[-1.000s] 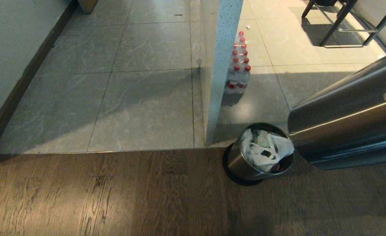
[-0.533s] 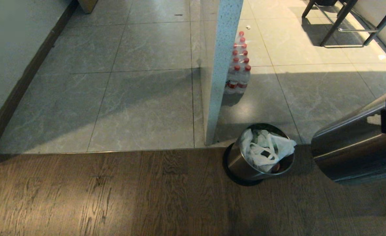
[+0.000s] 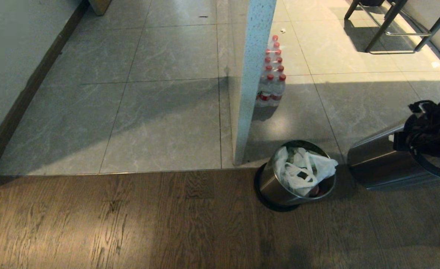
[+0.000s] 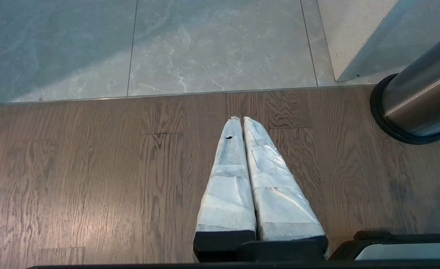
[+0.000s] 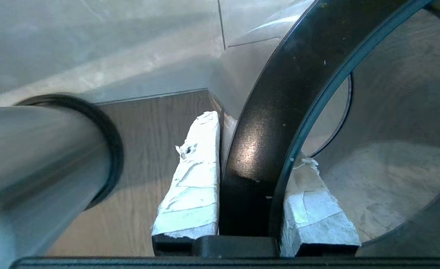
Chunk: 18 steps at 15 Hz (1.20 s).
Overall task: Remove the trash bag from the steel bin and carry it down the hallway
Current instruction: Place the outer trash can on the ground
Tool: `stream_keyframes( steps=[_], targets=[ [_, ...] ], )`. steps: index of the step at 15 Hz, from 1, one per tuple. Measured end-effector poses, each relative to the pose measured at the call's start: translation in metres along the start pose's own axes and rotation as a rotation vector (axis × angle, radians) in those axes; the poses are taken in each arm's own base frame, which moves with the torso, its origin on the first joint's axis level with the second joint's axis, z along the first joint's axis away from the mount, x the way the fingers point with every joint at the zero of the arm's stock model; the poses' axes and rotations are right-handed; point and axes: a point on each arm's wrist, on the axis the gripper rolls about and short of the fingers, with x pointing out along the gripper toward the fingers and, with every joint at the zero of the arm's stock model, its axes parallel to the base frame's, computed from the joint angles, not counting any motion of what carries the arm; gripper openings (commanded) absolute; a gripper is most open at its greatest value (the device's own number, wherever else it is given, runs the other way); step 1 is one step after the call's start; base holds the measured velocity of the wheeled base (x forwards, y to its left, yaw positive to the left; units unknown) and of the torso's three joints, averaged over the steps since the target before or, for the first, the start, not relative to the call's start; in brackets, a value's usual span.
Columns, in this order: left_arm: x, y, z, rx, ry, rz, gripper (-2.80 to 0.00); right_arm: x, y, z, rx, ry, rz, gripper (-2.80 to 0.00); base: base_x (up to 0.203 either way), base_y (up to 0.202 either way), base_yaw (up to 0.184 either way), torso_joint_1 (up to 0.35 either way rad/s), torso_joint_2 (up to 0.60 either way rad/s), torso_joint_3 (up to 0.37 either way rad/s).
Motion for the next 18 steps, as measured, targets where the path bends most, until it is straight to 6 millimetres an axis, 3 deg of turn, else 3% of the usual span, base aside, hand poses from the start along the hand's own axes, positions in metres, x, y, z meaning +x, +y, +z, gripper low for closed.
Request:
stream_keyframes(
  steps=[5,11,12,18],
  targets=[
    [0.0,0.0,0.0,0.0,0.0,0.0,-2.8,0.05,-0.005,-0.035,0.006,0.043,-0.003,-2.8,0.0,0.0,0.0,0.0,0.0,0.0],
    [0.0,0.0,0.0,0.0,0.0,0.0,-2.8,0.069,-0.006,-0.056,0.014,0.096,0.002,-2.8,0.0,0.0,0.0,0.0,0.0,0.0],
    [0.0,0.0,0.0,0.0,0.0,0.0,-2.8,0.07,-0.006,-0.057,0.013,0.099,0.004,0.0,0.0,0.0,0.0,0.0,0.0,0.0],
    [0.0,0.0,0.0,0.001,0.0,0.0,-2.8,0.064,-0.009,-0.05,0.013,0.074,0.017,0.0,0.0,0.0,0.0,0.0,0.0,0.0]
  ],
)
